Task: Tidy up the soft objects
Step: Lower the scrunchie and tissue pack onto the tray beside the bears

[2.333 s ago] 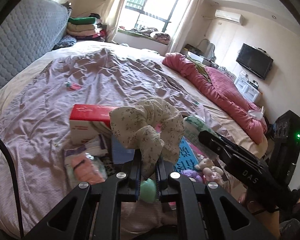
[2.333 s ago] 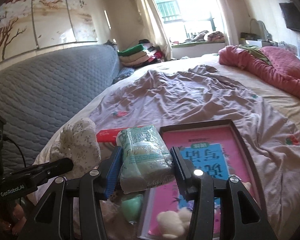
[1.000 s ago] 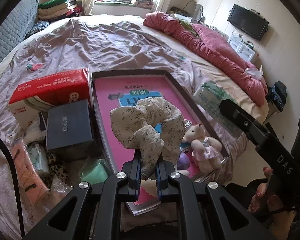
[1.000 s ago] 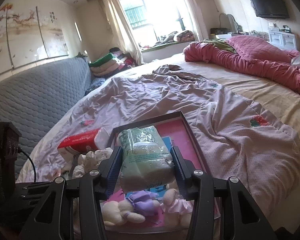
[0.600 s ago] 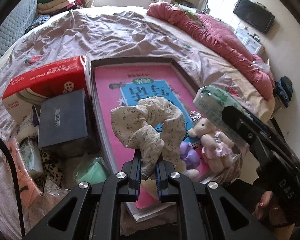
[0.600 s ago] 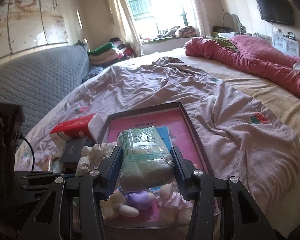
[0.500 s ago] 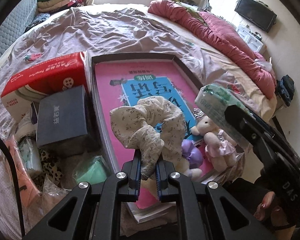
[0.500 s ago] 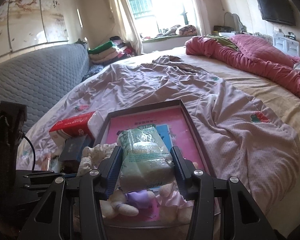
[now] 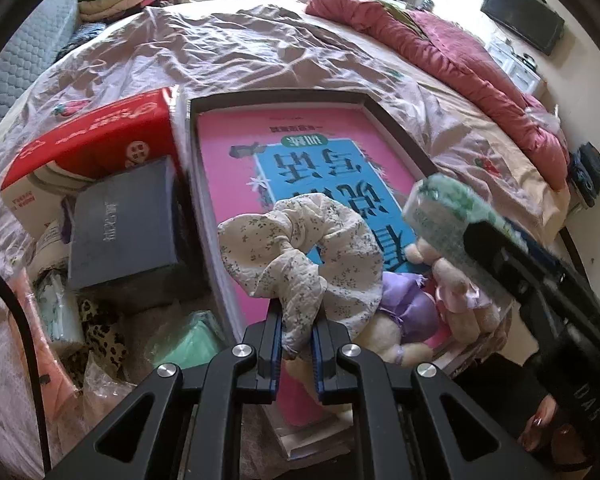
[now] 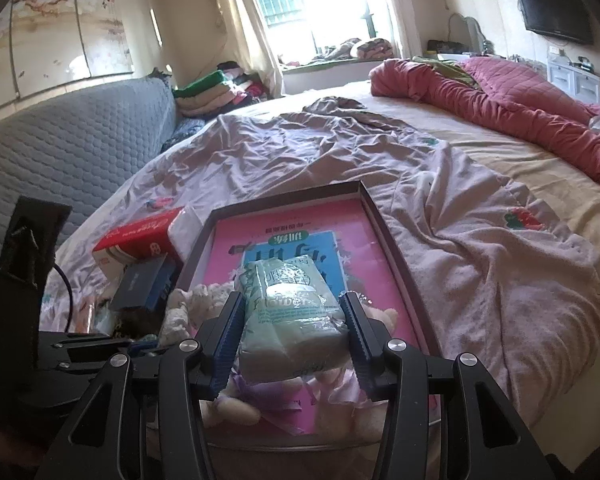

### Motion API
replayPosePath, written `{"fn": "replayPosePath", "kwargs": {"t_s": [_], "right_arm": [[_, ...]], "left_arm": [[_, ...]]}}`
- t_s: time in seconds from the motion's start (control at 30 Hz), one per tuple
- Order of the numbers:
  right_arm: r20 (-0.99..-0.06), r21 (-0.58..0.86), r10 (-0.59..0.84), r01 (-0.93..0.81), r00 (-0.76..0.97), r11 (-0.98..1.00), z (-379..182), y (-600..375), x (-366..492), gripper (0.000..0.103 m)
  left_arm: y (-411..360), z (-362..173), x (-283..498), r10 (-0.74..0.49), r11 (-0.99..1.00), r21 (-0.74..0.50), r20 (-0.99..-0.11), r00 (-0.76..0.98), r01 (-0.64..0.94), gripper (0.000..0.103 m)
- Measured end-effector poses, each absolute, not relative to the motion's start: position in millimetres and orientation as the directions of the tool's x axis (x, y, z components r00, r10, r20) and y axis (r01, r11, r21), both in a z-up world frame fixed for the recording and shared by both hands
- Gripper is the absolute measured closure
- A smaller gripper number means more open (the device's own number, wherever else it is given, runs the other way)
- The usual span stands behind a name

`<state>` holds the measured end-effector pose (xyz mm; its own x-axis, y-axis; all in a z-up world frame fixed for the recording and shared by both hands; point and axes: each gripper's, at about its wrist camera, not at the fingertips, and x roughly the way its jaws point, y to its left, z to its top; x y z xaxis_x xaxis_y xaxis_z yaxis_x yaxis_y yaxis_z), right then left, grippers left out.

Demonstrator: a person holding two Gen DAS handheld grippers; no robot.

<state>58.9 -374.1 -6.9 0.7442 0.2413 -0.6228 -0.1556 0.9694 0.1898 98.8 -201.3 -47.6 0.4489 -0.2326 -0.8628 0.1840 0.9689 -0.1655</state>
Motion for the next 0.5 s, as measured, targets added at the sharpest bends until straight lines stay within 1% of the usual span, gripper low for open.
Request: {"fn": "replayPosePath", "kwargs": {"t_s": [0.5], "right_arm": [[-0.666,0.142,0.221,-0.170,0.712,0.975,-24,-355,64,0.052]], "left_arm": [[-201,-57,99,-0.220,0.971,-0.156,-0.878,0.426,0.181,0.090]]}}
